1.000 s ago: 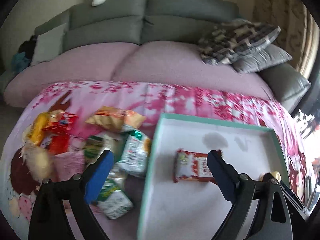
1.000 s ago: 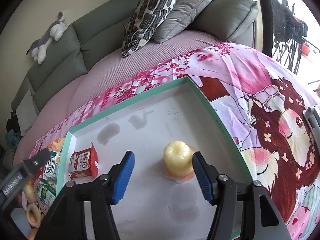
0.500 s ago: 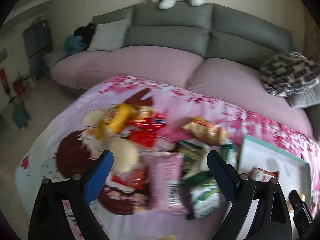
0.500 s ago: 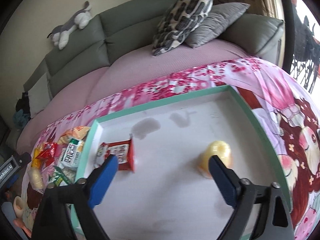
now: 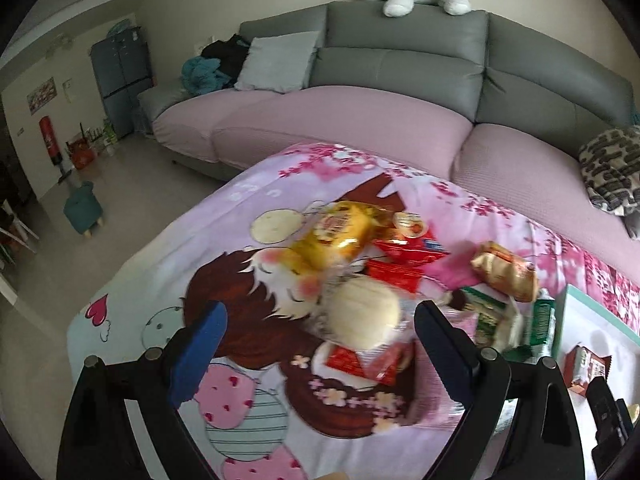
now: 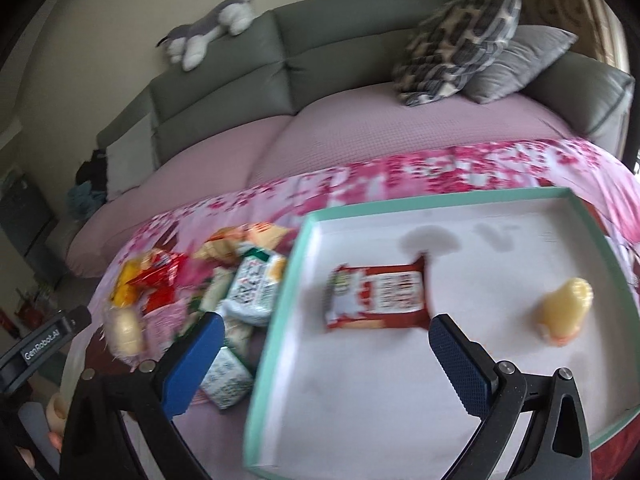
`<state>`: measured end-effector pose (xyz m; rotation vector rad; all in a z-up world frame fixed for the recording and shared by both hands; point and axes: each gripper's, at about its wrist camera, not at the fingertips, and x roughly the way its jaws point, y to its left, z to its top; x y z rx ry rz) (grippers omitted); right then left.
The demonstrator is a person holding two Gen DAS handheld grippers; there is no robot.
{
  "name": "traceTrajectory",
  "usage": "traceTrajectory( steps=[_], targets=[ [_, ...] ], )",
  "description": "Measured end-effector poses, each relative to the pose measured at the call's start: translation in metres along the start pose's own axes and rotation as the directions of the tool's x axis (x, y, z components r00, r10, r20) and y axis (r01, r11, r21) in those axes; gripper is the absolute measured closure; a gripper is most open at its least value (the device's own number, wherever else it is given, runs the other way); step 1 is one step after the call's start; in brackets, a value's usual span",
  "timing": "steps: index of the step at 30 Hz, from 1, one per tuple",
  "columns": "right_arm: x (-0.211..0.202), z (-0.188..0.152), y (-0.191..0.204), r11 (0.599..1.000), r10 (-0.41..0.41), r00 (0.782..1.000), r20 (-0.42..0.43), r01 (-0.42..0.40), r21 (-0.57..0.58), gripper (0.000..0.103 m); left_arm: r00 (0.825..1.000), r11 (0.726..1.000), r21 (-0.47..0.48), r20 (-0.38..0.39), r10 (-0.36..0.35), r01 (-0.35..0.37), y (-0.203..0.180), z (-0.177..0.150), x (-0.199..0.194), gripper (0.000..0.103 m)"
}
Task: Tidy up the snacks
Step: 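Move both tools back toward the snack pile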
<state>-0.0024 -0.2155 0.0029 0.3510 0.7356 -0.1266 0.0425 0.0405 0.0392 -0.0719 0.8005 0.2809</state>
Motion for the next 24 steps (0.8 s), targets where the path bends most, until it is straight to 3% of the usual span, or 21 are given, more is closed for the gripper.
traceTrajectory(
  steps=[10, 13, 16, 20, 24],
  targets=[
    [0.017, -0.013, 0.057, 0.993, 0.052, 0.998, -0.036, -0.055, -0.101, 0.001, 0.999, 0.997, -0.078, -0.040, 0.002, -0.005, 0.044, 0.005, 0.018, 0.008],
    [0.022, -0.018, 0.066, 0.990, 0.050, 0.997, -0.052, -0.056, -0.129, 0.010, 0.999, 0.996, -0.089, -0.053, -0.009, 0.004, 0.051, 0.004, 0.024, 0.008],
    [0.026, -0.021, 0.068, 0.988, 0.041, 0.997, -0.063, -0.050, -0.143, 0.010, 0.997, 0.997, -0.068, -0.068, -0.038, 0.034, 0.049, 0.003, 0.033, 0.008],
    [0.030, -0.022, 0.069, 0.988, 0.026, 0.997, -0.073, -0.037, -0.149, 0.022, 0.990, 0.995, -0.006, -0.099, -0.101, 0.101, 0.035, 0.001, 0.043, 0.008],
    [0.033, -0.023, 0.068, 0.987, 0.037, 0.996, -0.081, -0.049, -0.154, 0.026, 0.981, 0.984, 0.073, -0.119, -0.156, 0.165, 0.016, -0.001, 0.048, 0.008]
  ],
)
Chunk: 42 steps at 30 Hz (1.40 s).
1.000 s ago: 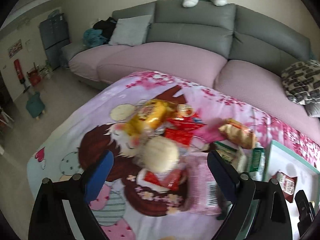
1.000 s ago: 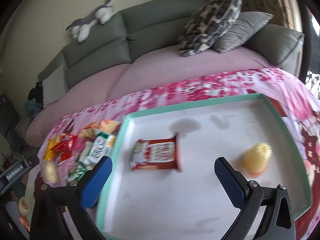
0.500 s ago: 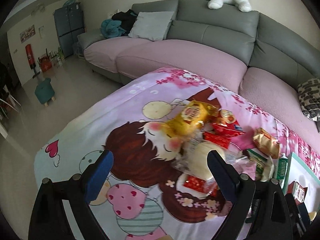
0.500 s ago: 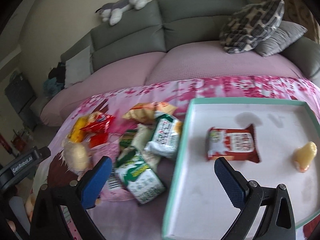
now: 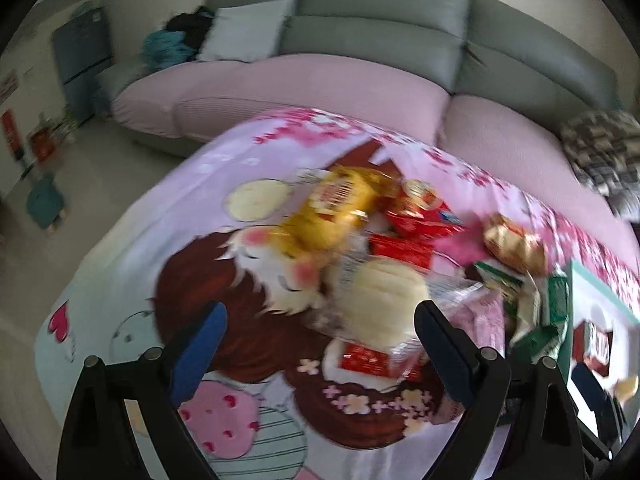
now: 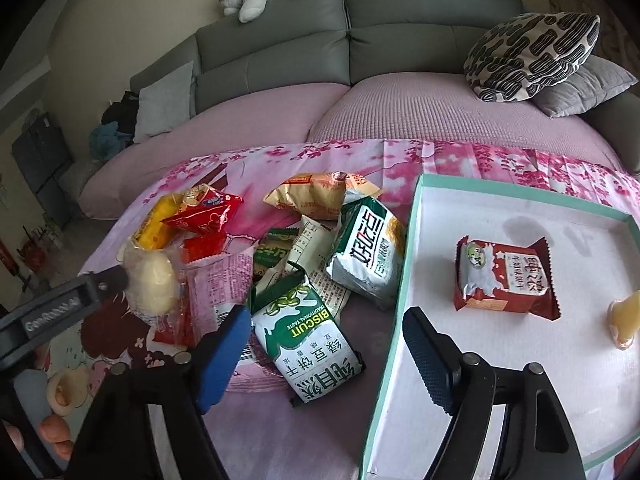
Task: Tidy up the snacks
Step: 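Move both tools back toward the snack pile, then grasp the bread bun with the left gripper while the right grasps the green carton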
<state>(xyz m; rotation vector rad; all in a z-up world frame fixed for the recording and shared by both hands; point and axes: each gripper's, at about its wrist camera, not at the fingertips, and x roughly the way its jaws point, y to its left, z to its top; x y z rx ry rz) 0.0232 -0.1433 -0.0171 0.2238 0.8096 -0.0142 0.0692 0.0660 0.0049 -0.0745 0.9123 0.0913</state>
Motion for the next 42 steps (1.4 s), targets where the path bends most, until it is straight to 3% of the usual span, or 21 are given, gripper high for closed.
traceTrajectory(
  steps=[5, 13, 16, 21, 26, 30, 32, 42],
  targets=[
    [-0.002, -0.001, 0.003, 0.999, -0.001, 1.000, -0.001, 0.001, -0.036, 0.029, 0.996, 0.996, 0.028, -0.036, -0.082, 0.083, -0.012, 0.001, 0.011, 0.008],
    [-0.001, -0.004, 0.010, 0.995, -0.021, 1.000, -0.007, 0.021, -0.097, 0.030, 0.993, 0.993, 0.034, -0.039, -0.108, 0.109, -0.014, 0.006, 0.025, 0.008],
    [-0.002, -0.003, 0.013, 0.993, -0.014, 1.000, -0.006, 0.013, -0.114, 0.040, 0.992, 0.992, 0.045, -0.045, -0.114, 0.116, -0.016, 0.006, 0.029, 0.008],
    [0.009, -0.003, 0.022, 0.985, -0.032, 0.998, -0.047, 0.023, -0.170, 0.046, 0.990, 0.990, 0.055, -0.054, -0.129, 0.132, -0.017, 0.005, 0.034, 0.008],
    [0.017, -0.001, 0.018, 0.989, -0.027, 0.996, -0.080, 0.014, -0.150, 0.051, 0.988, 0.988, 0.054, -0.068, -0.142, 0.146, -0.018, 0.004, 0.040, 0.008],
    [0.021, 0.002, 0.021, 0.987, -0.031, 0.995, -0.092, 0.016, -0.157, 0.056, 0.983, 0.984, 0.044, -0.077, -0.166, 0.170, -0.018, 0.005, 0.041, 0.015],
    [0.022, 0.003, 0.022, 0.988, -0.028, 0.995, -0.097, 0.013, -0.156, 0.057, 0.981, 0.982, 0.046, -0.078, -0.179, 0.183, -0.019, 0.004, 0.040, 0.025],
    [0.020, 0.008, 0.024, 0.991, 0.000, 0.995, -0.104, -0.014, -0.137, 0.061, 0.982, 0.982, 0.050, -0.064, -0.177, 0.180, -0.019, 0.006, 0.035, 0.035]
  ],
)
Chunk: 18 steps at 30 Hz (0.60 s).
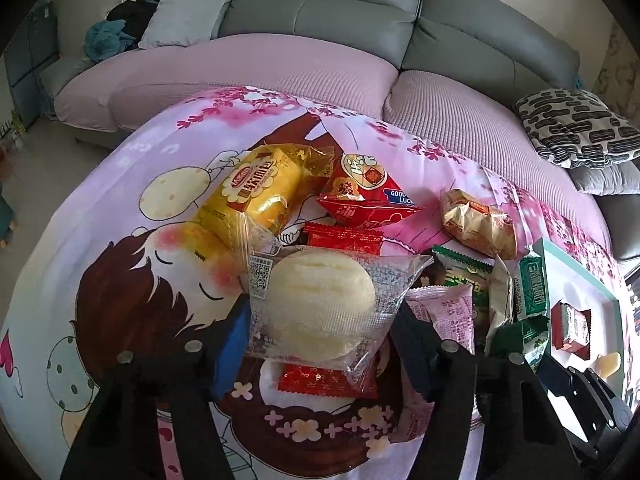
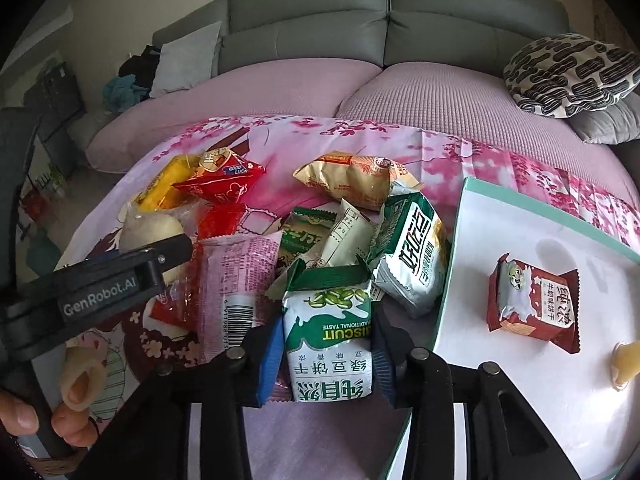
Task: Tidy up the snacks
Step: 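Grasp the bread bun with the left gripper while the right grasps the green carton, then carry the bun and green carton into the tray and release them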
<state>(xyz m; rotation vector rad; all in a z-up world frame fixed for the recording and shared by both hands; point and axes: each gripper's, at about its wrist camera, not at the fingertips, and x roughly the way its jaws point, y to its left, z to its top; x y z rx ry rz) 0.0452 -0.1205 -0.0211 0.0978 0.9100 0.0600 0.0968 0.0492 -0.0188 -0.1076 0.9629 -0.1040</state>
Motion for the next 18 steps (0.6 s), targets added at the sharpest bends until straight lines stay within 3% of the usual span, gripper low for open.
traceTrajectory(
  steps=[18],
  targets=[
    [-0.051, 0.019, -0.024, 0.996, 0.031, 0.991, 0.130, -0.041, 0.077, 0.061, 0.992, 1.000, 0.014, 0.128, -0.007, 0.006, -0.008, 0.010, -0.046, 0.036]
  ],
)
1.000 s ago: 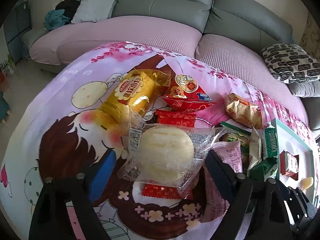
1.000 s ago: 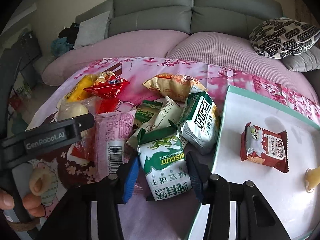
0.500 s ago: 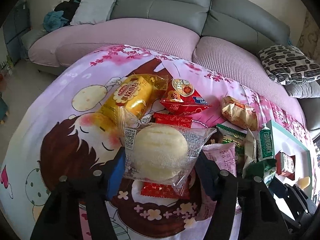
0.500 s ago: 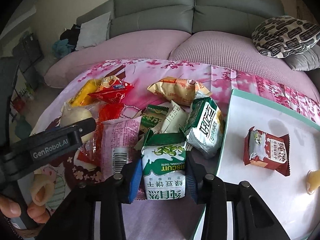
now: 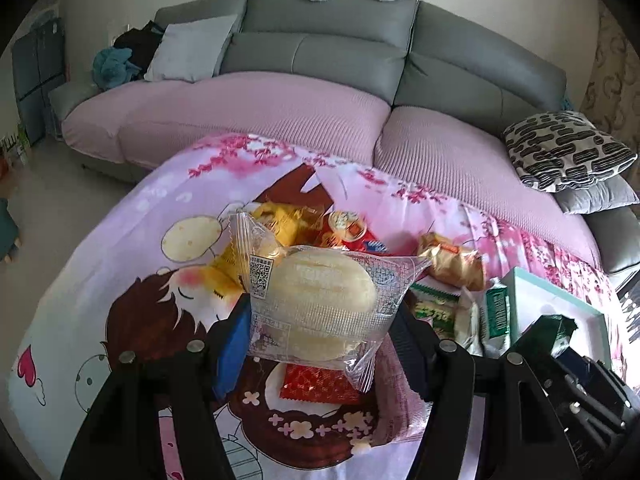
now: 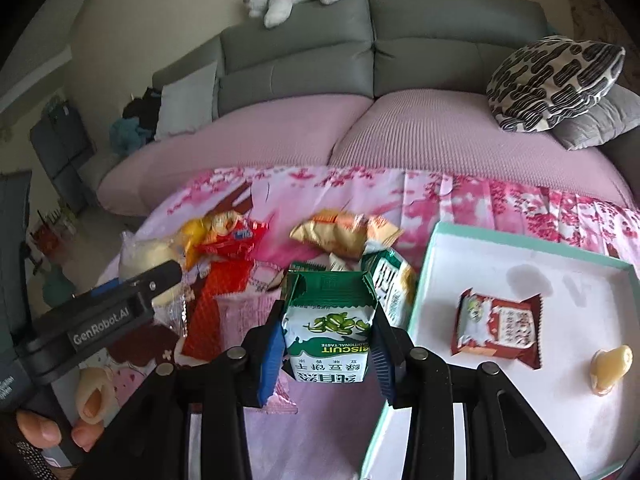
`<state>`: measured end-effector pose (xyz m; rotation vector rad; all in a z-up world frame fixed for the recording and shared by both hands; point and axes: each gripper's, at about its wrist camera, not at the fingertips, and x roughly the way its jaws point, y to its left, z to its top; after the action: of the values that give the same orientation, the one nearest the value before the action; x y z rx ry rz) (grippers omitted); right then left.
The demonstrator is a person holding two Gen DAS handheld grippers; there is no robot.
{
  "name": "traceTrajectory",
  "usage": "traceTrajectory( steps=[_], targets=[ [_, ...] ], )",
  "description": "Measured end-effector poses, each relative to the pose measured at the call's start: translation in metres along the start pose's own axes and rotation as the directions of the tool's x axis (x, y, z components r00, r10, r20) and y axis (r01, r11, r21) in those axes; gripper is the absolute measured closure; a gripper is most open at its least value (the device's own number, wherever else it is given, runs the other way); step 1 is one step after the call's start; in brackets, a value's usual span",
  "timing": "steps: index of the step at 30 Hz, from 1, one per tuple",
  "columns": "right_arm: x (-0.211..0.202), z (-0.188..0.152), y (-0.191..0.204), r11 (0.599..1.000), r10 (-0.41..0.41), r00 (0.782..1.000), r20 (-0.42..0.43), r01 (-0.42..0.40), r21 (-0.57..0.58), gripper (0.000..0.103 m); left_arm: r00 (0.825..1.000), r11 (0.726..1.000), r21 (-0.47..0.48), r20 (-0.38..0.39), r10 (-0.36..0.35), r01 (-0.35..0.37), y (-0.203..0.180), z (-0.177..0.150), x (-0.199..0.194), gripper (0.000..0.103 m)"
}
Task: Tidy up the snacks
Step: 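Carry the bun and green carton into the tray and release them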
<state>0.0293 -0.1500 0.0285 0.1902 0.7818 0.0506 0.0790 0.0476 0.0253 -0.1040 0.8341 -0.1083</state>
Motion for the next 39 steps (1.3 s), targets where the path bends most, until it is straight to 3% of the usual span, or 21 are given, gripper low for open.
traceTrajectory(
  steps=[5, 15, 21, 27, 30, 34, 39],
  targets=[
    [-0.018, 0.007, -0.024, 0.999, -0.023, 0.999, 0.049, 0.020, 0.044, 0.061, 0.999, 0.999, 0.033, 0.035, -0.022, 0.021, -0.018, 0.006, -0.010, 0.036],
    [-0.055, 0.010, -0.116, 0.960, -0.188, 0.977, 0.104, 0.160, 0.232, 0.061, 0.991, 0.972, 0.199, 0.012, -0.131, 0.126, -0.103, 0.009, -0.004, 0.036],
    [-0.070, 0.002, -0.165, 0.907, -0.313, 0.946, 0.083, 0.272, 0.320, 0.061, 0.981, 0.938, 0.295, 0.004, -0.192, 0.182, -0.158, 0.008, -0.003, 0.036],
    [-0.086, -0.005, -0.199, 0.858, -0.393, 0.914, 0.099, 0.326, 0.397, 0.061, 0.962, 0.899, 0.346, -0.062, -0.265, 0.269, -0.211, 0.003, 0.004, 0.036],
    [-0.092, -0.011, -0.213, 0.819, -0.452, 0.888, 0.085, 0.375, 0.435, 0.061, 0.957, 0.884, 0.367, -0.093, -0.275, 0.289, -0.232, -0.002, 0.009, 0.036],
    [-0.091, -0.019, -0.230, 0.783, -0.491, 0.870, 0.049, 0.416, 0.463, 0.061, 0.952, 0.870, 0.387, -0.119, -0.281, 0.305, -0.253, -0.010, 0.015, 0.036],
    [-0.083, -0.026, -0.242, 0.773, -0.473, 0.881, 0.023, 0.402, 0.491, 0.061, 0.952, 0.859, 0.410, -0.149, -0.268, 0.306, -0.274, -0.019, 0.026, 0.036]
  ],
)
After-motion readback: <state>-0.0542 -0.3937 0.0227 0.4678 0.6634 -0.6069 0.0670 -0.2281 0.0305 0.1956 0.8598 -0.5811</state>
